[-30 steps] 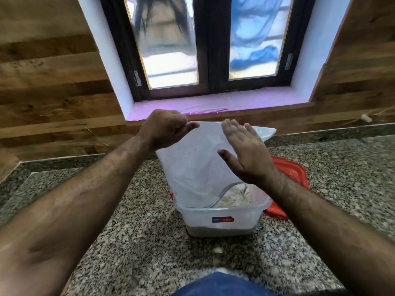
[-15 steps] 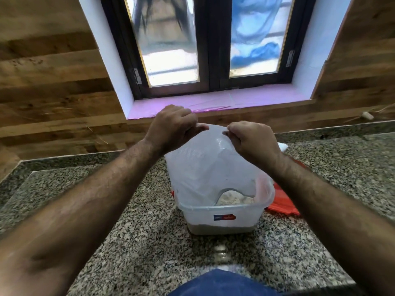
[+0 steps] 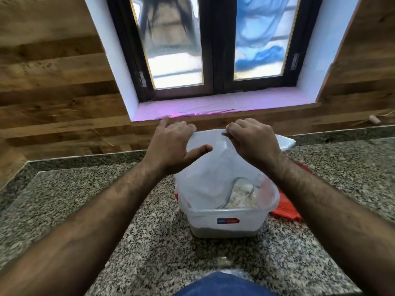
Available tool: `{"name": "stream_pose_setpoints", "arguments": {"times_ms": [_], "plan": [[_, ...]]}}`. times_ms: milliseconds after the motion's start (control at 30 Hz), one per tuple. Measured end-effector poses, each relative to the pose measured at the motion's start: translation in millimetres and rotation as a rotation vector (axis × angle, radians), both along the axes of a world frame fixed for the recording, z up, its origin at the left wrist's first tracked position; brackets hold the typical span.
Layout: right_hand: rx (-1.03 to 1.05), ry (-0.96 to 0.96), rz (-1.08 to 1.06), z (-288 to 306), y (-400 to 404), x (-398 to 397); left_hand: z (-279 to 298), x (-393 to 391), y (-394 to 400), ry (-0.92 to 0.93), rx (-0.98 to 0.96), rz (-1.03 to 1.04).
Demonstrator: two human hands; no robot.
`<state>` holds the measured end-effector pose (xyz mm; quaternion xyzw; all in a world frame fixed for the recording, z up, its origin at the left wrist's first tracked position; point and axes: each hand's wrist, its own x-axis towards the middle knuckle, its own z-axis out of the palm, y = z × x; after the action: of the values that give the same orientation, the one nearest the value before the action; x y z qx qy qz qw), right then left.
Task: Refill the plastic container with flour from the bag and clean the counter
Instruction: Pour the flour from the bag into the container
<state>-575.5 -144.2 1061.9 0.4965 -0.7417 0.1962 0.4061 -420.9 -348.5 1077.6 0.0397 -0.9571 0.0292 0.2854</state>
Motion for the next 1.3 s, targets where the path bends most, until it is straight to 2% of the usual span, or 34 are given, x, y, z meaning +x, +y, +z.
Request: {"name": "stream_pose_setpoints", "arguments": {"times_ms": [100,267,400,500,667,933,1033,1100,1167,1300], "plan": [[0.008,0.005,0.03,8,-4,1,1,-5,-9,0.165,-0.054,-0.058],[0.056,0.009,0.085,18,-6,-1,18,-14,-14,0.202,-0.162,-0.078],[-0.049,-0.086,0.041,27,-3,-1,27,-20,-28,0.225,-0.149,-0.148],[-0.11,-0.107,0.013,36,4,2,29,-20,-33,0.275,-0.16,-0.111],[0.059,-0.161,0.079,38,11,0,38,-17,-39,0.335,-0.191,-0.098],[-0.017,-0.127,0.114,30,9,10,36,-15,-39,0.365,-0.223,-0.154],[-0.14,-0.074,0.138,27,11,9,39,-10,-38,0.387,-0.226,-0.171],[-0.255,-0.008,0.105,25,12,6,40,-4,-39,0.408,-0.196,-0.184],[-0.363,-0.051,0.056,21,11,6,40,2,-43,0.423,-0.112,-0.174],[-0.572,-0.423,-0.001,11,5,7,33,16,-53,0.447,0.18,-0.126]]}}
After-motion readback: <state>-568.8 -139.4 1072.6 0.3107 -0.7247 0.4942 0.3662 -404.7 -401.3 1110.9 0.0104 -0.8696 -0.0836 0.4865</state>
